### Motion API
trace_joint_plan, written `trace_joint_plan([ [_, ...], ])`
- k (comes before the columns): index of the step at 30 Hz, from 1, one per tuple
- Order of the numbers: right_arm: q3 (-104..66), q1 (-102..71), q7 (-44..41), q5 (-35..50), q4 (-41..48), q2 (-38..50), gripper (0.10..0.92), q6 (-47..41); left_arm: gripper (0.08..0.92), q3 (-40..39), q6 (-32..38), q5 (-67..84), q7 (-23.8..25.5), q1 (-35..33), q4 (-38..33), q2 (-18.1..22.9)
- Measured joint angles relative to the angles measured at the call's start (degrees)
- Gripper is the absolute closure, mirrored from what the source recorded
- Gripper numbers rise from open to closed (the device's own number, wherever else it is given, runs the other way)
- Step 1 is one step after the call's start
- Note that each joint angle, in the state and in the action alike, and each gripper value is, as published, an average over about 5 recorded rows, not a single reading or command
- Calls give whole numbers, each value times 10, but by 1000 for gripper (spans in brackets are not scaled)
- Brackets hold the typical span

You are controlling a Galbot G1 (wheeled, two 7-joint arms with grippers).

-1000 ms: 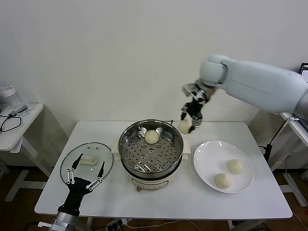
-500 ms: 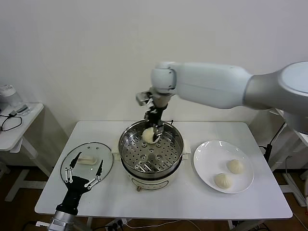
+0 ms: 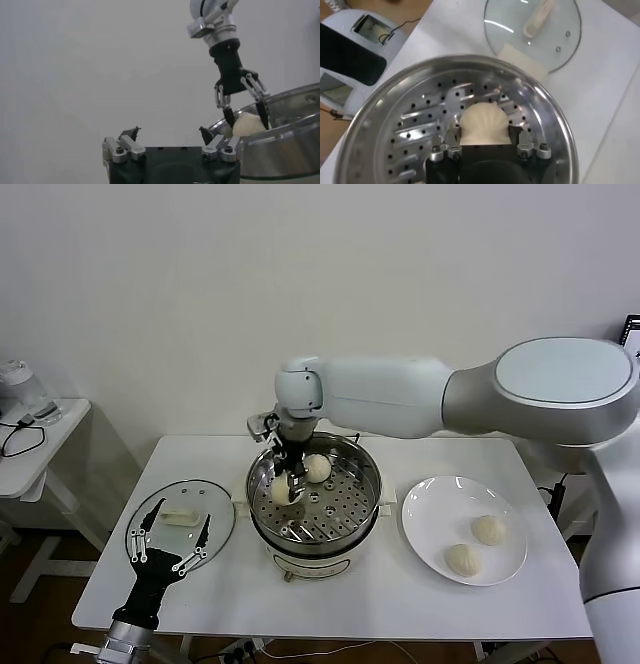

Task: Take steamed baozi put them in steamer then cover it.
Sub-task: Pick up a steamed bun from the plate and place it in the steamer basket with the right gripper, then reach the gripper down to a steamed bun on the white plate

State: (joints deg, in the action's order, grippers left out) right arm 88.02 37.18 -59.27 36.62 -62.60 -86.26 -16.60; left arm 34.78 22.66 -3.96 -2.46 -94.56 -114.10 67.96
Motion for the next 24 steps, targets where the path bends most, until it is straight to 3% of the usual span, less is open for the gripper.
trace_joint_plan([
  [4,3,-6,4,-3,2,-5,338,-1,177,1,1,0,0,0,1,0],
  [10,1,-13,10,-7,-2,-5,219,-2,177,2,2,1,0,0,2,0],
  [18,-14,6,8,-19,-41,28,203,-3,177,3,1,1,0,-1,3,2],
  [24,-36,39,-16,-45,-96,107,203,8,177,-1,-2,-1,0,0,0,4],
])
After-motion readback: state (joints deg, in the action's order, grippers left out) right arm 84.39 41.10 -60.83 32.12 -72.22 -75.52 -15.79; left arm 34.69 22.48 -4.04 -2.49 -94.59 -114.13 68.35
